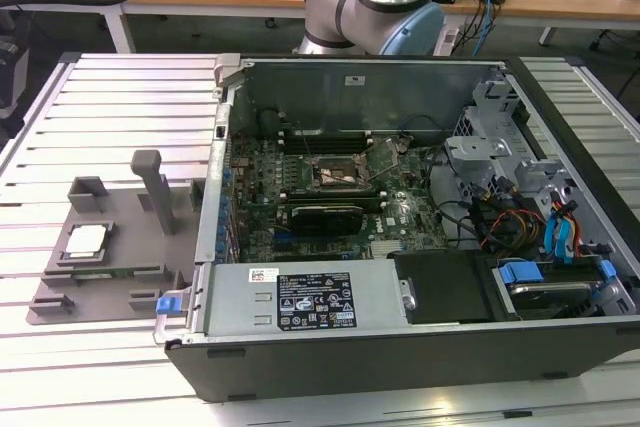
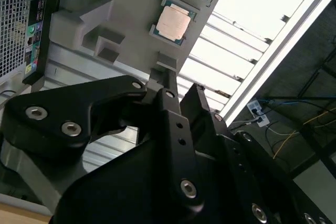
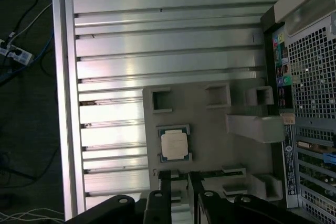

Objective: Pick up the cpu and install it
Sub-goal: 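Pick up the cpu and move it towards the insertion slot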

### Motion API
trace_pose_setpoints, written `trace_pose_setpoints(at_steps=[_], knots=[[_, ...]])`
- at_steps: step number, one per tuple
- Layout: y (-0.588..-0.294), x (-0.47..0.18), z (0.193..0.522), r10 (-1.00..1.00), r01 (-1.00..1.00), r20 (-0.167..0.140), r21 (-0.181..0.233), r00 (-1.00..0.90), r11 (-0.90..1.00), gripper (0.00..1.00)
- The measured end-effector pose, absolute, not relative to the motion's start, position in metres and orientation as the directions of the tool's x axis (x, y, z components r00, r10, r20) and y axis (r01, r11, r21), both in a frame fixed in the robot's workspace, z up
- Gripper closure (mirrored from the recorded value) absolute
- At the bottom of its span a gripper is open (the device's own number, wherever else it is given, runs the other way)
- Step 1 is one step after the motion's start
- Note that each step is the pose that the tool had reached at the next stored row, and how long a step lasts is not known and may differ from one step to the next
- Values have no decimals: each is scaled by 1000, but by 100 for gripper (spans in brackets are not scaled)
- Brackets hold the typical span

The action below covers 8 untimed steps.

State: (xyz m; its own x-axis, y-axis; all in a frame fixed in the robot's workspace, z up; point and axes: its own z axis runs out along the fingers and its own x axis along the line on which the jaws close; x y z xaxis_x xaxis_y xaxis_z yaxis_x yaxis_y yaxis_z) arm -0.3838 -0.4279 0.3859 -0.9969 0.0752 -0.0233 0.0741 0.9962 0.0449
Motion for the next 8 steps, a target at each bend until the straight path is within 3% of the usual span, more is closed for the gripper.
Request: trace_pose_setpoints(at_steps=[1,2,4,8], knots=[[-428,-384,386,75,74,-23,45,-997,996,71],[-428,-384,386,75,74,-23,45,-997,996,71],[-428,-384,386,75,74,-23,45,-997,996,45],[-428,-384,386,37,37,-25,16,-999,999,45]])
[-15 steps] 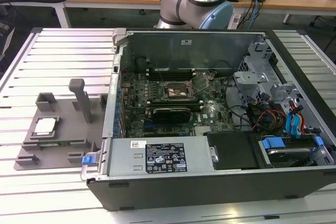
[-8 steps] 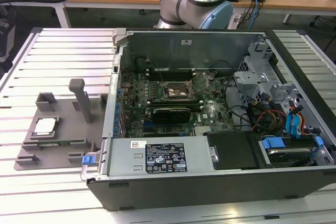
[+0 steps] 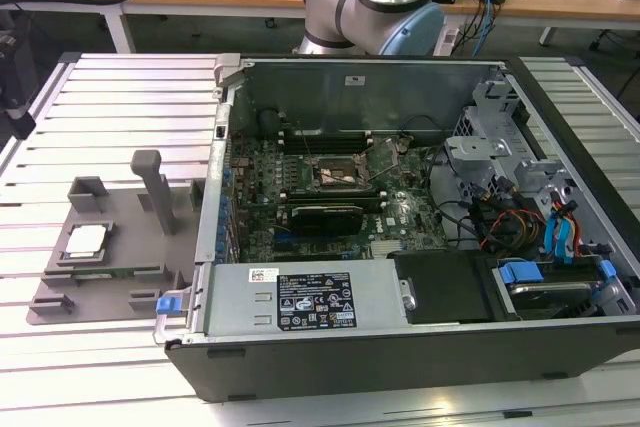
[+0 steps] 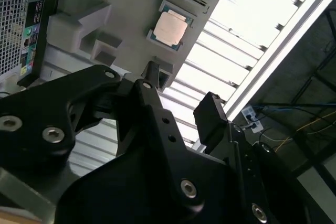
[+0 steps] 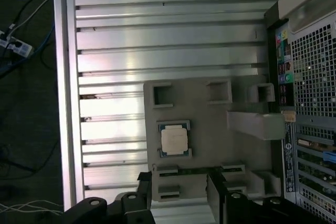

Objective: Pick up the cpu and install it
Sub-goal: 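Pick up the cpu and move it towards the insertion slot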

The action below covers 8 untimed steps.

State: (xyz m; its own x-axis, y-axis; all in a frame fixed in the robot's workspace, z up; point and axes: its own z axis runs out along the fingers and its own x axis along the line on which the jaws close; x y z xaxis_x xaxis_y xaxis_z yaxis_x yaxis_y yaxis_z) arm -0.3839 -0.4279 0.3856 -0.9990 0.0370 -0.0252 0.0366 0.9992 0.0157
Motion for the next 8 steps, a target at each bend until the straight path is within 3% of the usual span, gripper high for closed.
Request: trace_pose_setpoints(at_steps=[4,7,8], knots=[[-428,-384,385,4,3,-25,15,-1000,1000,45],[-428,-384,385,4,3,-25,15,-1000,1000,32],[-428,-384,385,3,3,-25,15,-1000,1000,32]])
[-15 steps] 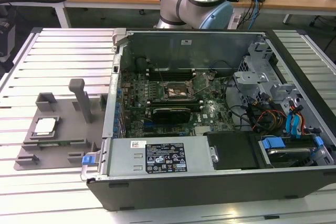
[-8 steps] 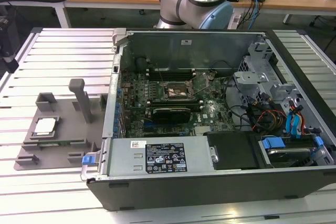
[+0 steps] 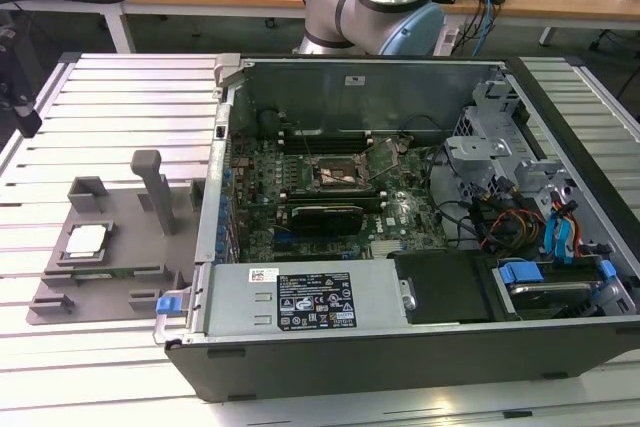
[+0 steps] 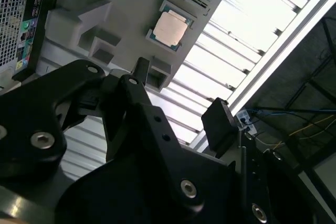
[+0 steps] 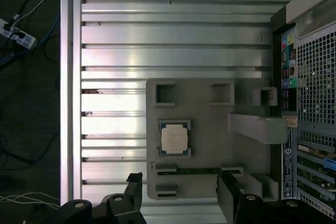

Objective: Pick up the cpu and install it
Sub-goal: 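Pick up the cpu and move it towards the insertion slot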

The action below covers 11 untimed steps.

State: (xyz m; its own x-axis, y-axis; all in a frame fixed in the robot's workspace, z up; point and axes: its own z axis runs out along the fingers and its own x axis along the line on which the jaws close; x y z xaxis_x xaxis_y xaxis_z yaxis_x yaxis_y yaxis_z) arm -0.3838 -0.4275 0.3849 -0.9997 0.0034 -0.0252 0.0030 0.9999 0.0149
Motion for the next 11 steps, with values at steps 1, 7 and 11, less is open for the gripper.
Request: trace_pose_setpoints(at_steps=[1,7,11], knots=[[-428,-384,383,3,3,-25,15,-1000,1000,32],[-428,-384,373,3,3,-25,15,-1000,1000,32],[-428,-384,368,3,3,-25,15,-1000,1000,32]])
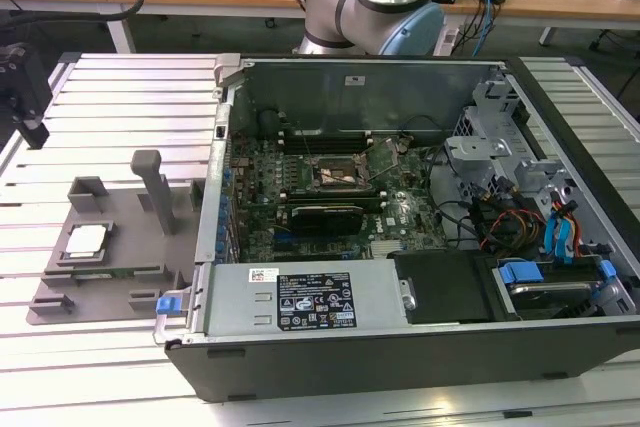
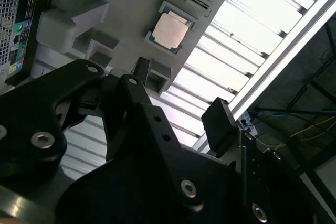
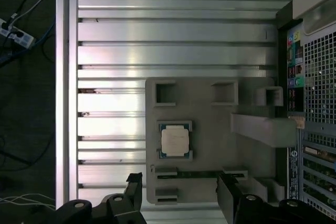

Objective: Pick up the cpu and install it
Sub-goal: 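Pick up the cpu and move it towards the insertion slot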

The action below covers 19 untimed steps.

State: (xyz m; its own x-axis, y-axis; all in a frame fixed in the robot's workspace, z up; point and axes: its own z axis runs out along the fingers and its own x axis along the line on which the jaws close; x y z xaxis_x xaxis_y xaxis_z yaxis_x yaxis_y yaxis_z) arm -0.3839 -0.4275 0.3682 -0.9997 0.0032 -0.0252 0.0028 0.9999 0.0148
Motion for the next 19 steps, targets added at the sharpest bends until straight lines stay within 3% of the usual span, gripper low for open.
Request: trace_pose_setpoints(at_steps=[19], knots=[[-428,-384,348,3,3,-25,15,-1000,1000,32]])
